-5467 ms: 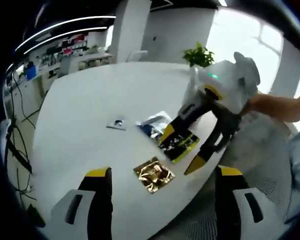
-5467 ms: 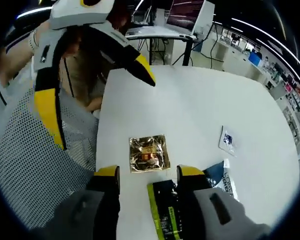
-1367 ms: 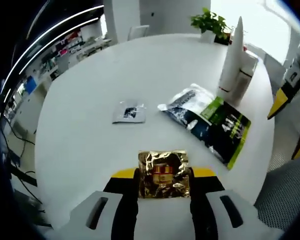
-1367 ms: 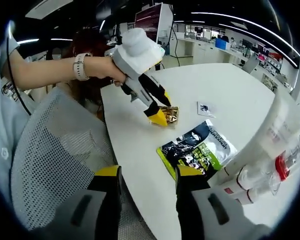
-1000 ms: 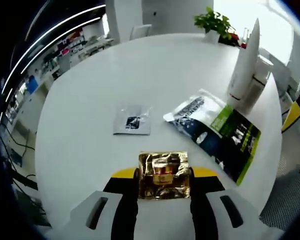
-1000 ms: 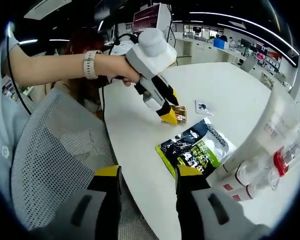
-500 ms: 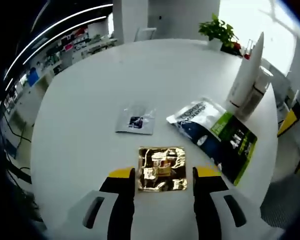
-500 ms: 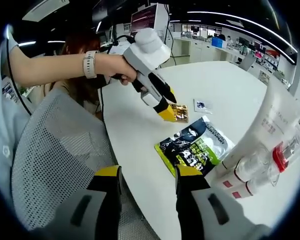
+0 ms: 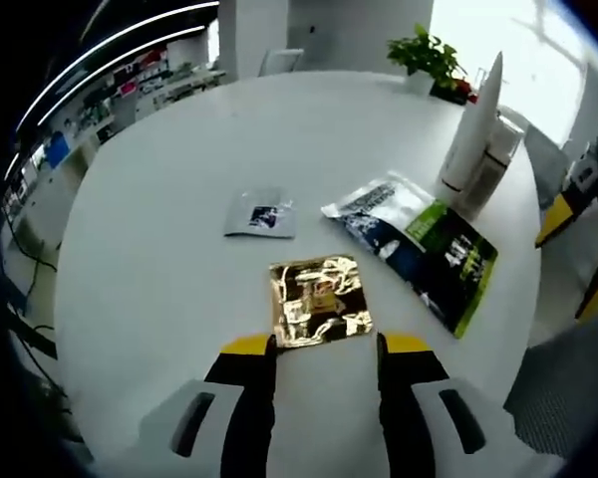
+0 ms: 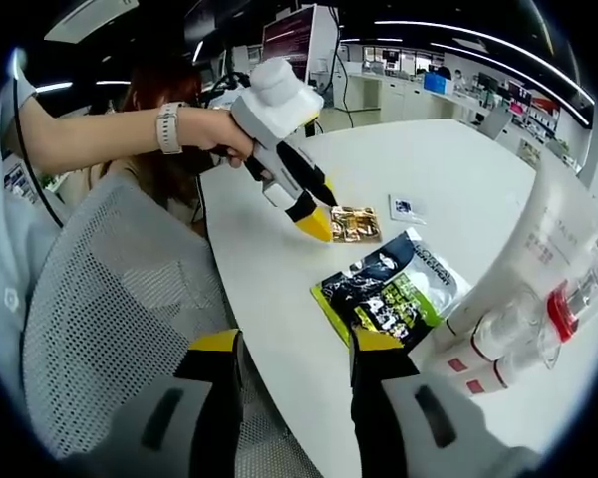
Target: Arrange the skincare products in the storage area until every visible bottle or jar stands upright without overlapping.
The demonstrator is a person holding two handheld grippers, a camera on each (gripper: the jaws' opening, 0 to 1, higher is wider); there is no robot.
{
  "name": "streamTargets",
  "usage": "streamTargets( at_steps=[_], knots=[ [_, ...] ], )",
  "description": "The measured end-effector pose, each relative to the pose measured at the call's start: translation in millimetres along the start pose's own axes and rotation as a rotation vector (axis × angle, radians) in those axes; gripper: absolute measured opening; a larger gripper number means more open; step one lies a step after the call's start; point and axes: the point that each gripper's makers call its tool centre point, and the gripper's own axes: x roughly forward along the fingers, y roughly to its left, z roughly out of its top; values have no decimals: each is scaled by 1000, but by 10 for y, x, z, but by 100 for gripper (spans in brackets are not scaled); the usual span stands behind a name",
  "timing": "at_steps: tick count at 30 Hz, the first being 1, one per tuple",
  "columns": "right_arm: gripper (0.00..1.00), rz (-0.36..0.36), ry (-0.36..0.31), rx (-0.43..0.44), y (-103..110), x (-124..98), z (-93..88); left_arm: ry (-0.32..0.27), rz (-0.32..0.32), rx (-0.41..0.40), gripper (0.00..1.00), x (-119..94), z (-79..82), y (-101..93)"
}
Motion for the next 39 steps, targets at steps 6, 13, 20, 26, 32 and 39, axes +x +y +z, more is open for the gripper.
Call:
streamTargets(
  at_steps=[6,13,20,26,32,39],
  knots=[
    [42,-4,5,5,-6,-7,-20,14,-30,7,23,-26,-43,-84],
    [42,-8,6,11,-13,-20,-37,24,-24,28,22,-52,-73,-110],
    [42,-7,8,14,-14,-15,-53,-21,43,78,39,-43,-5,24],
    [42,-9,6,17,-20,-14,-51,-34,54,103,41,44,81,27],
    [42,-18,7,28,-39,-34,-82,-45,56,56,41,99,110,6],
    [42,-20,13,38,-47,-37,-117,-51,68,25,36,141,167,9]
  ],
)
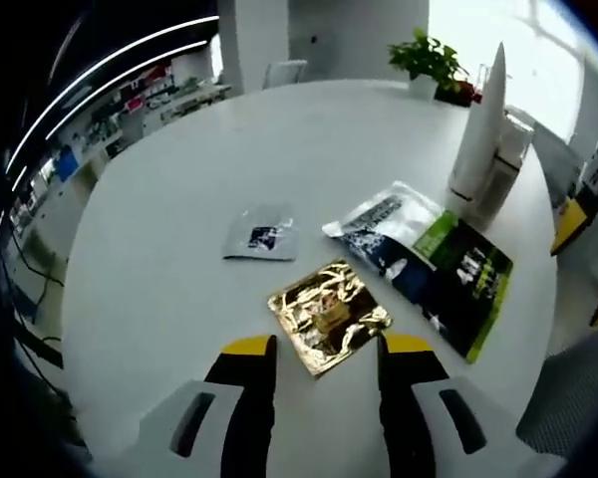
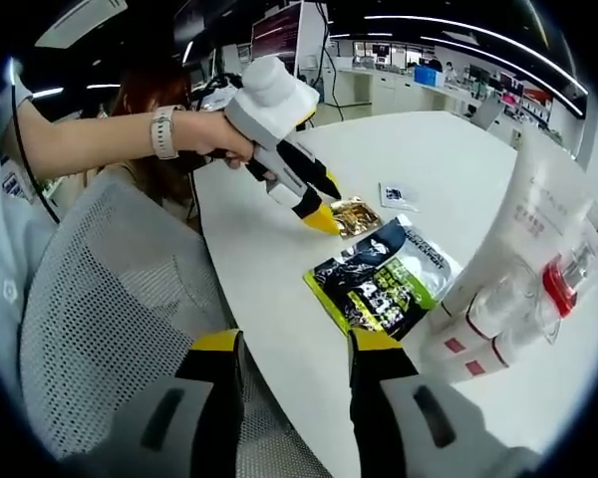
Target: Arrange the skincare products in the storage area until every visible bottle or jar stands upright without overlapping.
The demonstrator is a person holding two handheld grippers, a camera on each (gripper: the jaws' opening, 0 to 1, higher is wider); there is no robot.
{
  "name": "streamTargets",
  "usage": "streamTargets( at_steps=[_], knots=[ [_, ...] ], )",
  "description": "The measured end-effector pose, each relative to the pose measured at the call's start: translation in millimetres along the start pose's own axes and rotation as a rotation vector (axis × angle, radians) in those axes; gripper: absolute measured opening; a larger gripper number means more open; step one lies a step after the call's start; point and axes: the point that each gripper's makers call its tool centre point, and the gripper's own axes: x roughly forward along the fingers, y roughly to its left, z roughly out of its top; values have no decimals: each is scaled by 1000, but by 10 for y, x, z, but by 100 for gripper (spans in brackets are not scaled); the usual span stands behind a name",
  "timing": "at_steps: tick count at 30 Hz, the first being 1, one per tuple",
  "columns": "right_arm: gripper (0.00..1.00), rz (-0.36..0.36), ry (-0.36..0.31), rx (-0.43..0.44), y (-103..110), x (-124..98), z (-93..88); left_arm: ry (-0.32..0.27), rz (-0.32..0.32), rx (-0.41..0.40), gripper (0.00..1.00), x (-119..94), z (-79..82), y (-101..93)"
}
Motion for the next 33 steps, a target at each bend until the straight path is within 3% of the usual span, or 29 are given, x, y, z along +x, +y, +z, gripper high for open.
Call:
streamTargets(
  at_steps=[9,33],
  knots=[
    [42,-3,-13,6,-2,1,40,-16,17,-15,30,69,73,18],
    [42,-9,-10,17,-14,-42,17,-7,-8,10,31,112,119,21]
  ],
)
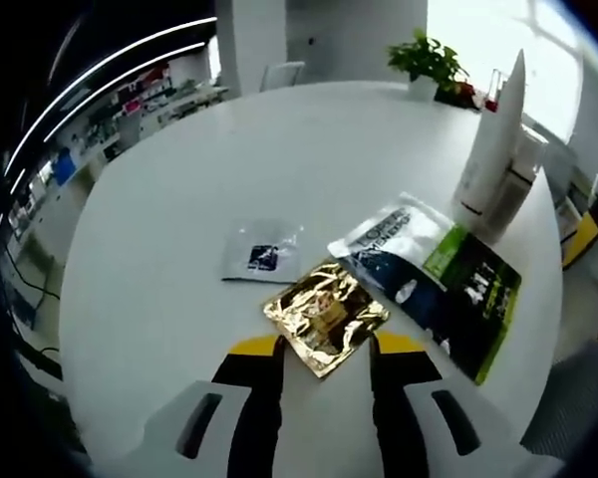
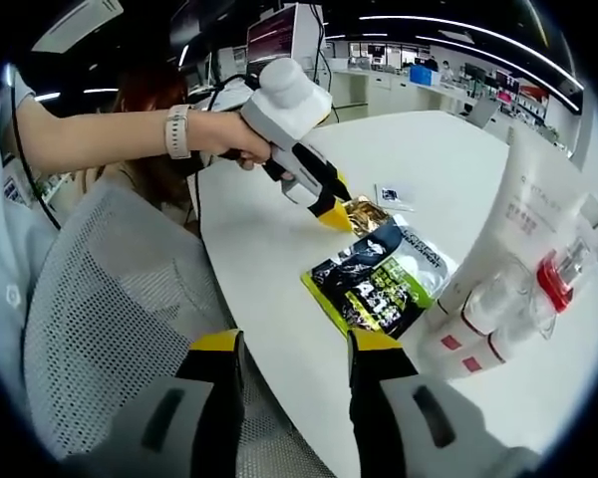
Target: Arrange the skincare products in the storage area until every visible bottle or jar stands upright without overlapping.
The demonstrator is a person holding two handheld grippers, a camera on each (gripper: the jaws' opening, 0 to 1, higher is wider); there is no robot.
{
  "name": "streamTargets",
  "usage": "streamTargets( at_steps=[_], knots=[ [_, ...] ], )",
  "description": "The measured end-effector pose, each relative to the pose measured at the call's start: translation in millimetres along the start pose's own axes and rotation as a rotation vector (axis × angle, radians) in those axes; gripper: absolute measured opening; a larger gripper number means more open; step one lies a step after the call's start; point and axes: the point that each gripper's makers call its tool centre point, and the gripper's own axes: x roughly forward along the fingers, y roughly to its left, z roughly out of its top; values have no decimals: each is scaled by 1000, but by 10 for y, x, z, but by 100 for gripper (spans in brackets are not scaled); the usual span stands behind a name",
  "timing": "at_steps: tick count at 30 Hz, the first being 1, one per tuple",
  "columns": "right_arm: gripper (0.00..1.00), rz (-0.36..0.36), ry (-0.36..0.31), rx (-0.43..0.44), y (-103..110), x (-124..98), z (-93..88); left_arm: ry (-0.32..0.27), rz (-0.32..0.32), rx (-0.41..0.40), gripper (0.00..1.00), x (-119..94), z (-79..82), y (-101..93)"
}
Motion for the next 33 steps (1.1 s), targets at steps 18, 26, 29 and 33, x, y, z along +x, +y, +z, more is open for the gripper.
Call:
streamTargets(
  at_steps=[18,26,29,33],
  knots=[
    [41,-63,-61,81,-69,-314,14,-28,9,-42,37,-192,-6,-19],
    [44,-181,-116,128,-253,-687,16,-84,19,-49,48,-486,73,-50],
    [46,-219,-132,143,-319,-812,4,-120,15,-51,51,-616,128,-91],
    [49,-263,-143,161,-411,-934,-32,-139,8,-28,57,-782,188,-161]
  ],
)
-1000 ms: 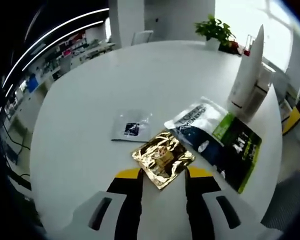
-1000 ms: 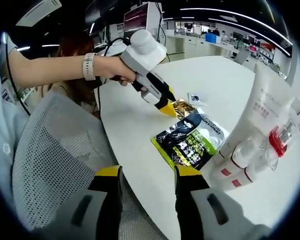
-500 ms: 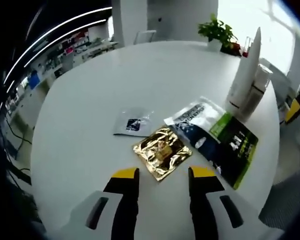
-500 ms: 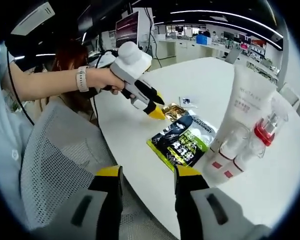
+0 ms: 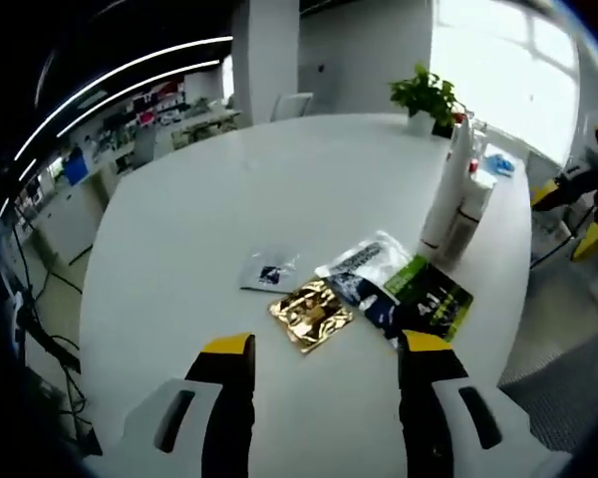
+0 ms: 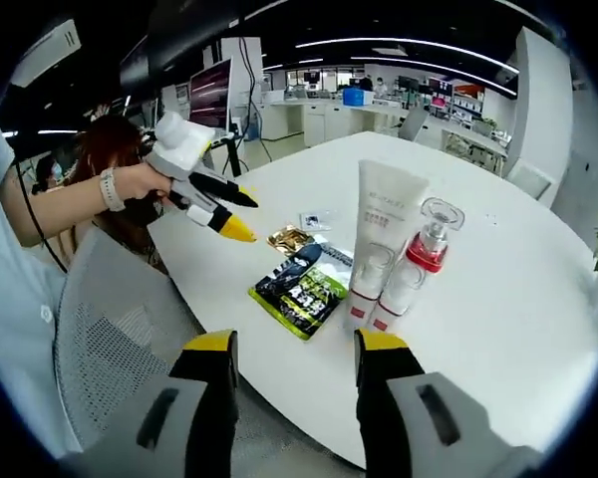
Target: Arrange the skincare products in the storage area until every visible bottle or jar stands upright without overlapping.
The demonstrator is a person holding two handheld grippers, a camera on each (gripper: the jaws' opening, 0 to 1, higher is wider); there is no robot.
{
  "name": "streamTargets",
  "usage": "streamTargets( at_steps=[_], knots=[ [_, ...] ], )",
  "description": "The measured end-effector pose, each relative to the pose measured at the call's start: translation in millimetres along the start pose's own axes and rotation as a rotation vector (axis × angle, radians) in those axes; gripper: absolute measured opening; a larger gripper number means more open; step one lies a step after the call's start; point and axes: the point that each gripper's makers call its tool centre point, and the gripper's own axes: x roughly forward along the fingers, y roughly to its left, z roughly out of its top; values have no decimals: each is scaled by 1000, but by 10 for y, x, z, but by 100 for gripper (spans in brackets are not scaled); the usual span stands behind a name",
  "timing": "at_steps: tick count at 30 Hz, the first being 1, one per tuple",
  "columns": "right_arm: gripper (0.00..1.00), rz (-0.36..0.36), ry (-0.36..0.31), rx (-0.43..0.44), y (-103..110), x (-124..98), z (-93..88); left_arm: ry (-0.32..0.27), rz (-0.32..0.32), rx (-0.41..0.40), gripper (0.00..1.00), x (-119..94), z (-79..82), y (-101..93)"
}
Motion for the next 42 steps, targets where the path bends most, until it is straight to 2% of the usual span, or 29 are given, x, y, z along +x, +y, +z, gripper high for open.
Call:
streamTargets(
  at_steps=[6,12,21,29,35,39,42],
  knots=[
    [58,-53,-22,26,-135,-72,12,-43,-14,18,68,-210,118,-108],
    [67,-89,-50,45,-205,-106,41,-66,-6,17,74,-428,109,-216],
    [78,-100,-79,72,-229,-123,49,-91,-21,-1,86,-639,78,-354],
    [85,-100,-91,80,-268,-165,69,-96,-23,10,89,-678,124,-382],
    [91,-99,-109,82,-267,-212,85,-87,-42,21,94,-677,123,-473],
    [94,-99,-105,74,-270,-223,68,-77,-47,23,94,-646,111,-494],
    [96,-96,-101,70,-272,-233,48,-81,-57,18,97,-632,127,-527]
  ],
)
